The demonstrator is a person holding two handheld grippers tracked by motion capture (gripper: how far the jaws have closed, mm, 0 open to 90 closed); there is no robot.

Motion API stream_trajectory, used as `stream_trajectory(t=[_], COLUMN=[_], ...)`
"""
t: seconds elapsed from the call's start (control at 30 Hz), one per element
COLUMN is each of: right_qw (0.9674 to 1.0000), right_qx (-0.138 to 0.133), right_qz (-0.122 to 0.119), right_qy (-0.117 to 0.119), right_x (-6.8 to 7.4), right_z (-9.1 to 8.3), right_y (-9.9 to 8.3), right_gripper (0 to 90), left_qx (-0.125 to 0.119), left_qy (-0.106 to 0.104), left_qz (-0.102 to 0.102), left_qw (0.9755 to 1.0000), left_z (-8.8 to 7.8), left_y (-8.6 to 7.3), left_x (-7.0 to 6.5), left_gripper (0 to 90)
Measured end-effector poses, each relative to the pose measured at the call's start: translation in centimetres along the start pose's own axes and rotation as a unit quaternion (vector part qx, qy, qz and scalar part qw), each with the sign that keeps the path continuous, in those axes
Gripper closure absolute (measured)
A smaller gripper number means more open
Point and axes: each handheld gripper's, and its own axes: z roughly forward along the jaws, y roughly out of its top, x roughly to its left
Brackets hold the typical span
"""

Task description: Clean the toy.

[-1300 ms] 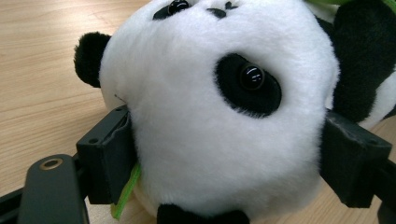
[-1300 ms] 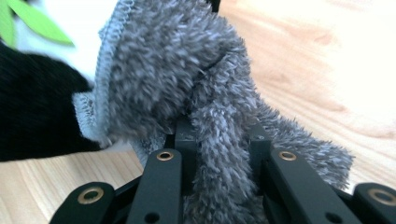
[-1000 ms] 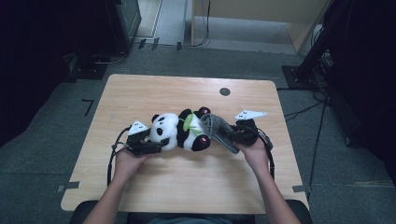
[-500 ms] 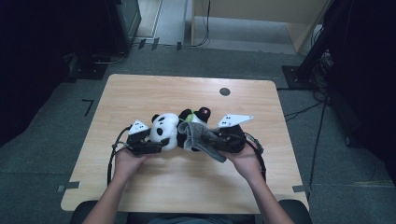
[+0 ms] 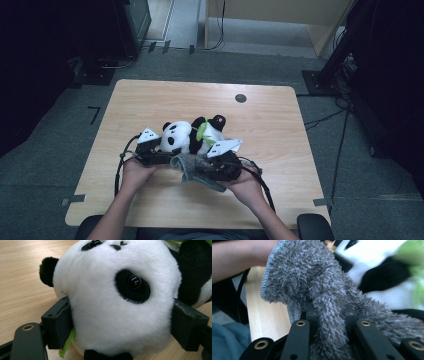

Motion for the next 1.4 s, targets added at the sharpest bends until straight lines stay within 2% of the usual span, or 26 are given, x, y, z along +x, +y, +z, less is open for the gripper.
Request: stream_trajectory(t=[0.1,0.27,0.33,0.4,0.43,0.53,0.7,0.97,1.2,1.4], right_qw=[0.9997,0.9988,0.9975,0.9963,0.9964,0.9964,0.9968,0.9972,0.9952,0.9933], right_qx=[0.022,0.042,0.059,0.076,0.077,0.072,0.06,0.031,0.018,0.013], right_qz=[-0.011,-0.025,-0.032,-0.029,-0.02,-0.02,-0.003,0.017,0.015,0.003], right_qy=[0.001,-0.007,-0.021,-0.03,-0.029,-0.04,-0.052,-0.067,-0.095,-0.115], right_x=[0.5,0.7,0.5,0.1,-0.1,0.0,-0.4,-0.8,-0.5,-0.4], right_z=[1.8,4.6,6.0,7.1,7.4,8.1,9.0,7.5,5.7,4.3], right_y=[-0.1,0.2,0.2,0.0,-0.1,0.1,0.4,-0.6,-1.4,-2.4], right_gripper=[75.1,75.0,75.1,75.1,75.1,75.1,75.3,75.7,75.7,75.9], left_qx=[0.002,0.005,0.006,0.006,0.006,0.006,0.006,0.006,0.005,0.004], left_qy=[0.0,0.001,0.001,0.002,0.003,0.004,0.006,0.007,0.006,0.005], left_qz=[0.0,0.003,0.005,0.006,0.007,0.005,0.008,0.006,0.007,0.005], left_qw=[1.0,1.0,1.0,1.0,0.9999,1.0,0.9999,0.9999,0.9999,1.0], left_z=[0.0,-0.1,-0.1,-0.1,-0.1,-0.1,-0.1,-0.1,-0.1,-0.1], left_y=[0.1,0.1,0.1,0.1,0.1,0.1,0.1,0.1,0.0,0.0], left_x=[0.0,-0.1,-0.1,-0.2,-0.2,-0.2,-0.2,-0.3,-0.2,-0.2], left_gripper=[15.9,15.9,15.9,15.9,15.9,16.0,16.0,16.0,16.0,16.0])
